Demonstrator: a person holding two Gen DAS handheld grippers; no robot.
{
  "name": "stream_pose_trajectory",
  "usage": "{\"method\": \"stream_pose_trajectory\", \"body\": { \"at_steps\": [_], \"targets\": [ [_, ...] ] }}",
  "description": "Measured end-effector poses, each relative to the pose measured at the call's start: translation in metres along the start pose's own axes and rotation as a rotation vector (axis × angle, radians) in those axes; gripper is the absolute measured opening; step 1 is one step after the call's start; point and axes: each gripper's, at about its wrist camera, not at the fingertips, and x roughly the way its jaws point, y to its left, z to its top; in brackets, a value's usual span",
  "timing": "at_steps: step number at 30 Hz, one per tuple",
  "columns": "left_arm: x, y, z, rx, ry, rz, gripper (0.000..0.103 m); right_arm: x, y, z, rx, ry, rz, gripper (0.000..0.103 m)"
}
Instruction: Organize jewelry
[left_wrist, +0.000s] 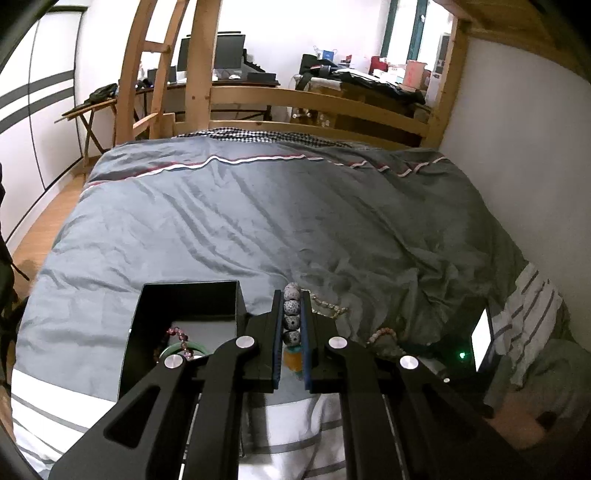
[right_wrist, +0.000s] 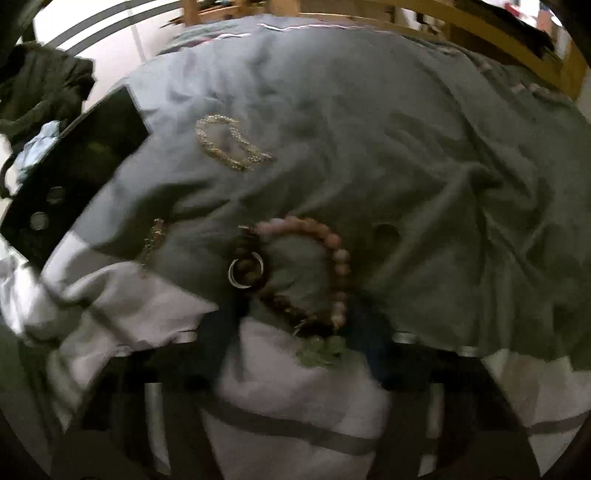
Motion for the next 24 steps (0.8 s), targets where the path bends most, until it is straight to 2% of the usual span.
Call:
{"method": "stream_pose_trajectory", "body": {
  "at_steps": [2,3,5,16,24],
  "targets": [
    [0.000,0.005,0.001,-0.024,-0.004,-0.010,0.007,-0.011,-0.007,0.002,0.036,-0.046,0.043,0.013],
    [-0.001,0.007,0.001,-0.036,-0.005,-0.016,0.007,-0.017,-0.008,0.003,0.036,-0.072,0.058,0.009],
    [-0.001,0.007,0.001,-0.044,-0.006,-0.016,0.007,-0.032,-0.009,0.006,0.032,-0.123,0.079,0.009],
    [-0.005,0.013,0.002,-0.068,-0.026,-0.013,0.007,-0.084,-0.004,0.019,0.043,-0.270,0.145,0.008],
    [-0.013,0.024,0.003,-0.086,-0.045,-0.002,0.007,-0.106,0.016,0.042,0.035,-0.319,0.208,0.008]
  ]
}}
